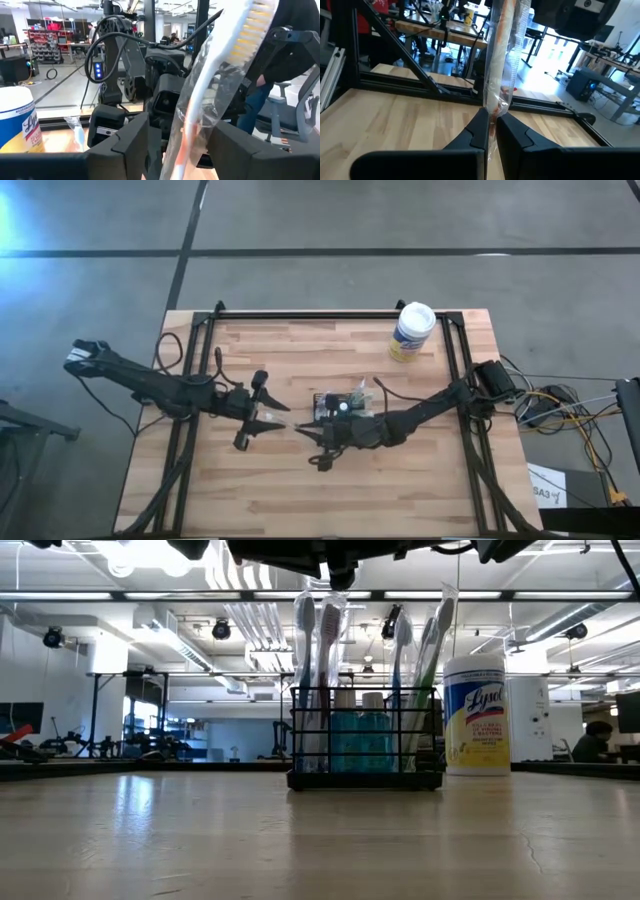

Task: Pick & Place toothbrushing station
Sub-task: Put the orange toothbrush into the mesh organizer

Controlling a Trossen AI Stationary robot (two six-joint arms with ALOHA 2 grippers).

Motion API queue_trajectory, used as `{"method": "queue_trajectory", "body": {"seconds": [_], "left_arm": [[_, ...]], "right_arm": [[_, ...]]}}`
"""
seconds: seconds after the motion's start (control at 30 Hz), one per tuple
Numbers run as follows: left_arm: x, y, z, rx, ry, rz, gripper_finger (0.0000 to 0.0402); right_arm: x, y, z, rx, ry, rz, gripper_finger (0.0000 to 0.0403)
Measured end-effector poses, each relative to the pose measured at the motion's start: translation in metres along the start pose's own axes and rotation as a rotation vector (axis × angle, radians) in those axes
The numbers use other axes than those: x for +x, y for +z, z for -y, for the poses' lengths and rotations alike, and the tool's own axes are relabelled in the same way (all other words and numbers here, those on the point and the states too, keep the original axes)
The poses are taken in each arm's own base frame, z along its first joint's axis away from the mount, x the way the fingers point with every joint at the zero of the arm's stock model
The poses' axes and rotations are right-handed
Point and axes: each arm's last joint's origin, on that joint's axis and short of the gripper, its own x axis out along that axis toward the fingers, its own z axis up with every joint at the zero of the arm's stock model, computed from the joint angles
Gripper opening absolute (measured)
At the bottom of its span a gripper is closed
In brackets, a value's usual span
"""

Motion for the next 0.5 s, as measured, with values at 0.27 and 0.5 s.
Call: {"method": "queue_trajectory", "body": {"seconds": [0.27, 0.5], "left_arm": [[0.006, 0.002, 0.002, 0.051, -0.021, 0.006, 0.0057], [0.011, 0.011, 0.006, 0.07, -0.075, 0.015, 0.0028]], "right_arm": [[0.0, -0.001, 0.0, -0.005, -0.001, -0.003, 0.0018], [0.0, 0.0, 0.001, -0.009, 0.014, 0.0, 0.002]]}}
